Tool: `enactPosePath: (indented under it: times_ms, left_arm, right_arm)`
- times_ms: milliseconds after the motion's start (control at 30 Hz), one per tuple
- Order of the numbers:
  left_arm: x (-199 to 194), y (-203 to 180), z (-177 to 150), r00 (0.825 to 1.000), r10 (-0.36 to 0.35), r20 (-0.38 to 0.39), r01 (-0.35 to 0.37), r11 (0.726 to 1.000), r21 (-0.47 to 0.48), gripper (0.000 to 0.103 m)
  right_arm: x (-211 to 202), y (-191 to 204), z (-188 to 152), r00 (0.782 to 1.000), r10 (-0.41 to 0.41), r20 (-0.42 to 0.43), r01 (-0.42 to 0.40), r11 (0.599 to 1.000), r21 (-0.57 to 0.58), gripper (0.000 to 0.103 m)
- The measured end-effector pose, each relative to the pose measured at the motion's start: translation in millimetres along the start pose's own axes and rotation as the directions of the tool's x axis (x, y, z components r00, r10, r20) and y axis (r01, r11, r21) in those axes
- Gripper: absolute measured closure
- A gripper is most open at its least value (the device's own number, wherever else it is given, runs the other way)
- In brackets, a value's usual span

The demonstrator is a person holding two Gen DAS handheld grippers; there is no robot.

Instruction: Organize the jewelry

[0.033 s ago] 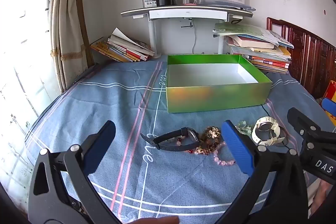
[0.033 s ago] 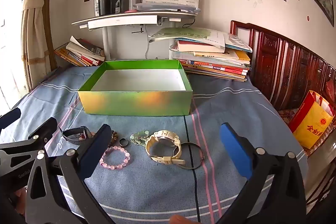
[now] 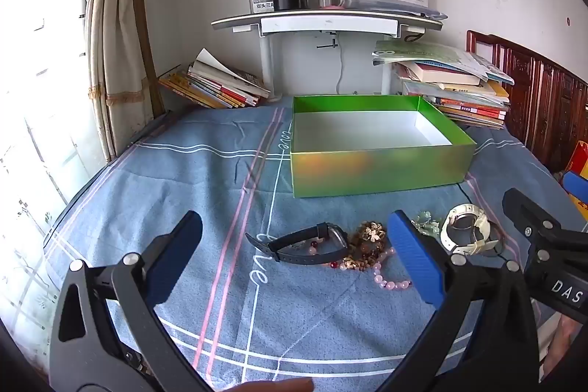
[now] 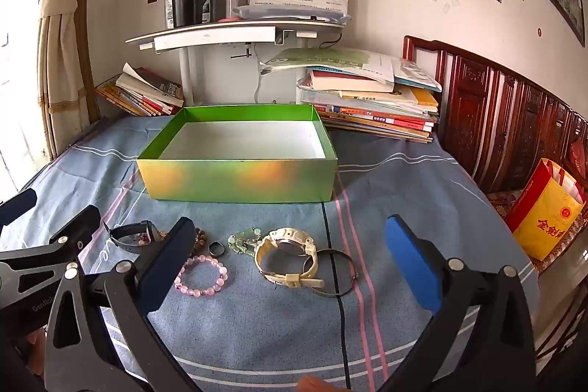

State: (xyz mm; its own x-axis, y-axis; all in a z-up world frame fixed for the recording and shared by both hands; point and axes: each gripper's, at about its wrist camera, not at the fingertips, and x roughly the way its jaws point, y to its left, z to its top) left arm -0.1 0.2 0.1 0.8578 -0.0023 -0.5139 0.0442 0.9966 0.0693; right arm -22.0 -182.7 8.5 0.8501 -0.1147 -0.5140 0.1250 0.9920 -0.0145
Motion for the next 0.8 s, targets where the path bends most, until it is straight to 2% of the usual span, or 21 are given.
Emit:
enactPosePath:
  times_ms: [800]
  left_arm:
    - [4.7, 1.2, -4.5, 1.0, 0.001, -0.009, -0.001, 1.0, -0.005, 0.003]
  right_arm:
    - [4.8, 2.7, -1.0, 1.0, 0.002, -0.022, -0.002, 1.0, -0.006, 0.002]
